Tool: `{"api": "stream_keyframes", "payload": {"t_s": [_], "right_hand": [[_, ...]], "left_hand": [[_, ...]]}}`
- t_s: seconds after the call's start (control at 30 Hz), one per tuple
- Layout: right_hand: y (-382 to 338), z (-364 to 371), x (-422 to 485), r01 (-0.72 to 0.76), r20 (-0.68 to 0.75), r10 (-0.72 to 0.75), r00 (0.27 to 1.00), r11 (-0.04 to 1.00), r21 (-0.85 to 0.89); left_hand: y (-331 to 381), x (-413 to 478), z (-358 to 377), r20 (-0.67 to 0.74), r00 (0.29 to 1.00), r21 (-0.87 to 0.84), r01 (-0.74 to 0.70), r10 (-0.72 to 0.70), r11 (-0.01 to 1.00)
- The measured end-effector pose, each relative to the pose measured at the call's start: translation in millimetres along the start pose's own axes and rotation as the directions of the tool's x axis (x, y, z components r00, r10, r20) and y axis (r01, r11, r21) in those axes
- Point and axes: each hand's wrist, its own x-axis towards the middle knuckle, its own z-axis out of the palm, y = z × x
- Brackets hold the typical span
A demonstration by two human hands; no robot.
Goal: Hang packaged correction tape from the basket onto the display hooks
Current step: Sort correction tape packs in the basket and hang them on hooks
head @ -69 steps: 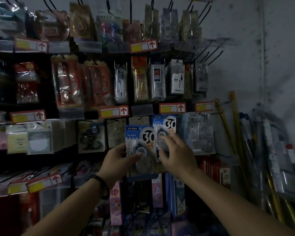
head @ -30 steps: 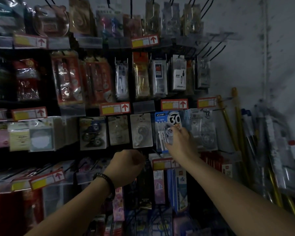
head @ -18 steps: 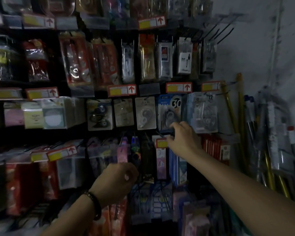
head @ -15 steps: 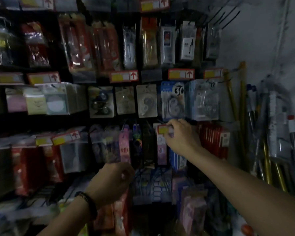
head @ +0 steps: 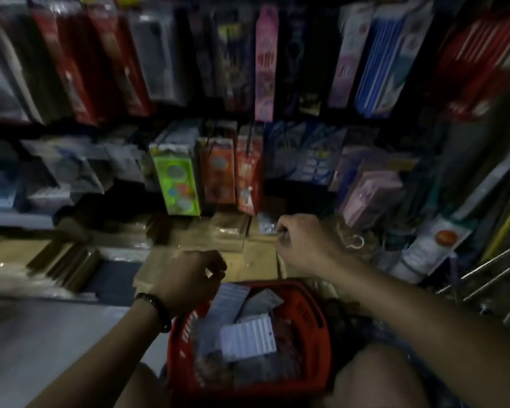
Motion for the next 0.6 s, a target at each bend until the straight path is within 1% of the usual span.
{"api": "stream_keyframes", "payload": {"t_s": [0.13, 0.2, 0.27, 0.37, 0.43, 0.5, 0.53, 0.6], "right_hand": [[22, 98, -18, -0.083, 0.18, 0.078, 0.981, 0.996, 0.022], [36, 148, -26, -0.155, 0.251, 0.14, 0.958, 0.987, 0.043], [47, 196, -33, -0.267, 0.311, 0.221, 0.924, 0.957, 0.113], [64, 263, -39, -0.457, 0.401, 0.356, 0.844, 0.868, 0.193], [77, 306, -42, -0.569, 0.452, 0.434, 0.779, 0.793, 0.219], [87, 339, -44, -0.653, 0.491, 0.496, 0.717, 0.725, 0.221], [91, 351, -45, -0.698, 0.509, 0.53, 0.678, 0.682, 0.219], [96, 370, -46, -0.774, 0.548, 0.581, 0.602, 0.593, 0.221]], "left_hand": [[-42, -19, 68, 0.128, 0.988, -0.058, 0.097, -0.089, 0.994], [-59, -23, 99, 0.191, 0.974, -0.054, 0.138, -0.125, 0.989], [-68, -25, 129, 0.25, 0.955, -0.068, 0.183, -0.161, 0.981], [-78, -29, 173, 0.278, 0.937, -0.11, 0.251, -0.213, 0.962], [-84, -35, 197, 0.347, 0.899, -0.12, 0.326, -0.268, 0.938], [-86, -36, 214, 0.466, 0.845, -0.076, 0.334, -0.263, 0.939], [-86, -35, 219, 0.504, 0.825, -0.062, 0.328, -0.254, 0.943], [-85, -30, 227, 0.527, 0.812, -0.049, 0.325, -0.252, 0.945]]}}
